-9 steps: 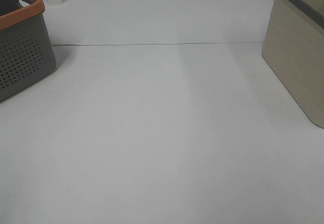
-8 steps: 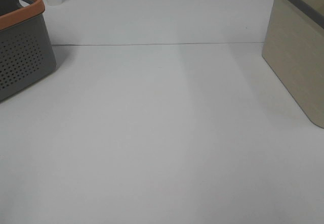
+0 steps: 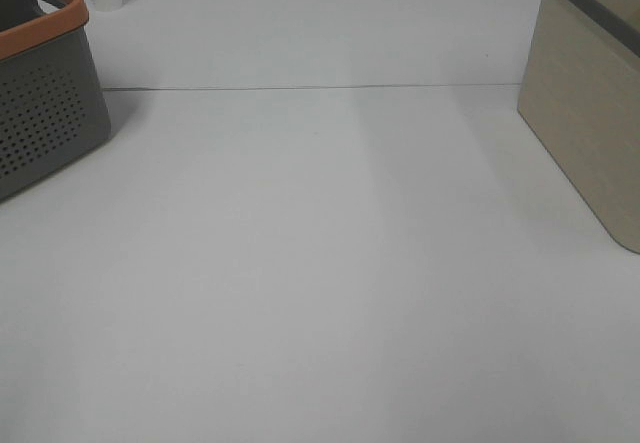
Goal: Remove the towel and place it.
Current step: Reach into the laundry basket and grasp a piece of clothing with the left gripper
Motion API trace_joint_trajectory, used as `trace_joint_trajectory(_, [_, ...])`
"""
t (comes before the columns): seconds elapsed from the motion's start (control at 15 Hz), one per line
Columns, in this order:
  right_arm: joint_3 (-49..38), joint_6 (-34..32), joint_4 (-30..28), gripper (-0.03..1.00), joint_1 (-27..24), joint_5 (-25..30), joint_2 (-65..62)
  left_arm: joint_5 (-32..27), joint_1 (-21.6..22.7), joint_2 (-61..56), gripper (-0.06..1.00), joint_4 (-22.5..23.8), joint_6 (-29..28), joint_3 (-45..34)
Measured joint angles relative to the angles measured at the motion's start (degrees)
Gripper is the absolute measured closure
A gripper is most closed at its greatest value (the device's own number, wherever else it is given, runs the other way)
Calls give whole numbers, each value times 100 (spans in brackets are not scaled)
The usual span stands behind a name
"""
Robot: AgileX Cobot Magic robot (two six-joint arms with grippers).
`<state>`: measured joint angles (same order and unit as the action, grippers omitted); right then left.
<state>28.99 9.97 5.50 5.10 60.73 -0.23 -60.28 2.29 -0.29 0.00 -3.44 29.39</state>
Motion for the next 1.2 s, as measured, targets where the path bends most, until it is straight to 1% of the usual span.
trace_joint_trajectory(0.33, [0, 0, 6, 25, 0, 0, 0, 0, 0, 0, 16, 0, 0, 0])
trace_joint_trajectory(0.6, [0, 0, 6, 25, 0, 0, 0, 0, 0, 0, 18, 0, 0, 0])
trace_joint_trajectory(0.93, [0, 0, 11, 25, 0, 0, 0, 0, 0, 0, 19, 0, 0, 0])
trace_joint_trajectory(1.2, [0, 0, 11, 25, 0, 0, 0, 6, 0, 286, 19, 0, 0, 52])
